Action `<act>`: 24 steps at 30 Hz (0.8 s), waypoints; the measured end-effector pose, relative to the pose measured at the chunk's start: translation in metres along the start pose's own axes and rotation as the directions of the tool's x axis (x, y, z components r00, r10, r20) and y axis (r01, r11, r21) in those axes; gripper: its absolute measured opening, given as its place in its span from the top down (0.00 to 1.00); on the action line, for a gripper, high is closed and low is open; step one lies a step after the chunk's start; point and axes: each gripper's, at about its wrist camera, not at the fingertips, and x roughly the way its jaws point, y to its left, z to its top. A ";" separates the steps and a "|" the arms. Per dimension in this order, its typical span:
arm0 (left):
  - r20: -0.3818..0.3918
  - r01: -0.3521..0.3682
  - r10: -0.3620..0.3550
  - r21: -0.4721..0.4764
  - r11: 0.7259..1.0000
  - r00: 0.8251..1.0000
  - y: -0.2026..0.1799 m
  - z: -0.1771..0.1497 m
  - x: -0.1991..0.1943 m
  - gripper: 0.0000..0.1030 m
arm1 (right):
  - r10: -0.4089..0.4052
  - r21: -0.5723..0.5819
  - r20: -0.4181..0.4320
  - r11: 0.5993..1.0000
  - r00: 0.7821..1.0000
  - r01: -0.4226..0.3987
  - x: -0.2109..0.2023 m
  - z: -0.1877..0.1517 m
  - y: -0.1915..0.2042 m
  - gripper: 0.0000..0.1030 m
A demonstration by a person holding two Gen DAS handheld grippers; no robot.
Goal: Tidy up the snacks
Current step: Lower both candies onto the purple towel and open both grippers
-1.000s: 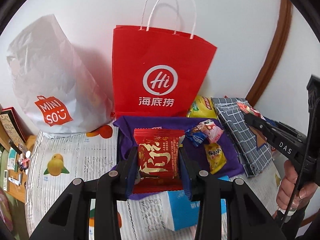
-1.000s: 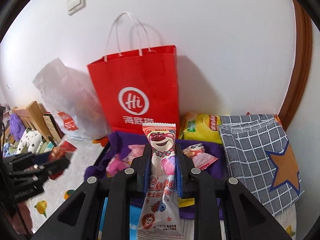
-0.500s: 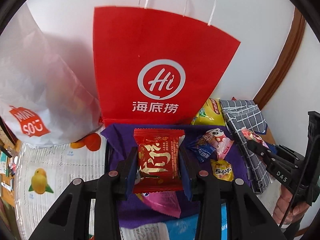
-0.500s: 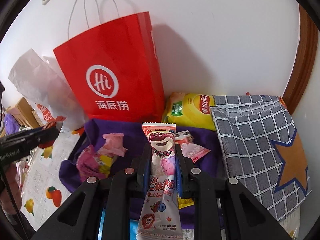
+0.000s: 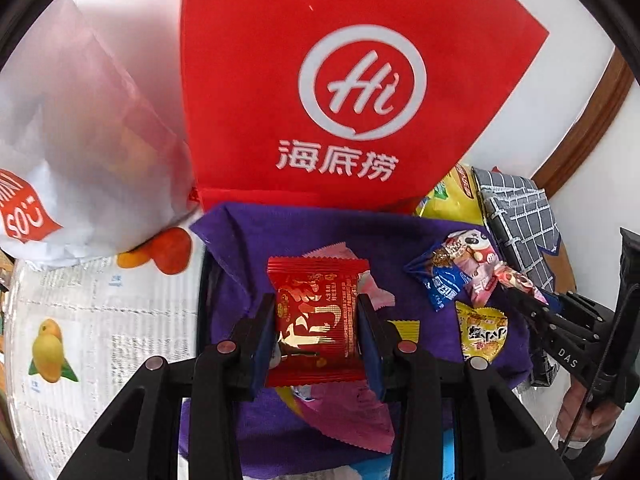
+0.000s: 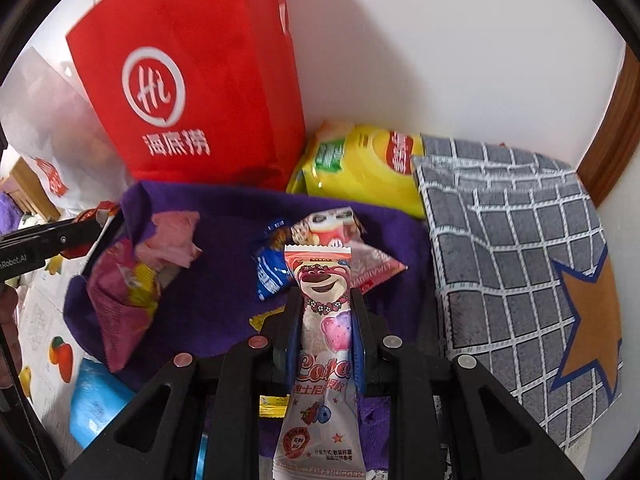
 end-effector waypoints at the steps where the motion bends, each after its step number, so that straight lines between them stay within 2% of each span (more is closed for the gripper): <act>1: -0.002 0.006 -0.006 0.001 1.000 1.000 -0.001 -0.001 0.002 0.65 | 0.003 -0.001 -0.003 1.000 1.000 -0.003 0.002 0.000 0.000 0.79; 9: -0.014 0.019 -0.019 0.031 0.999 1.000 -0.012 -0.005 0.010 0.65 | 0.013 0.003 -0.041 1.000 0.999 -0.013 0.016 -0.002 0.000 0.79; 19: -0.017 0.028 -0.027 0.044 0.999 0.999 -0.015 -0.005 0.014 0.64 | 0.018 -0.010 -0.048 1.000 0.999 -0.018 0.019 -0.003 0.003 0.76; 24: -0.008 0.039 -0.039 0.056 0.998 0.999 -0.019 -0.006 0.016 0.64 | 0.043 -0.011 -0.021 0.999 0.999 -0.044 0.010 -0.003 0.005 0.64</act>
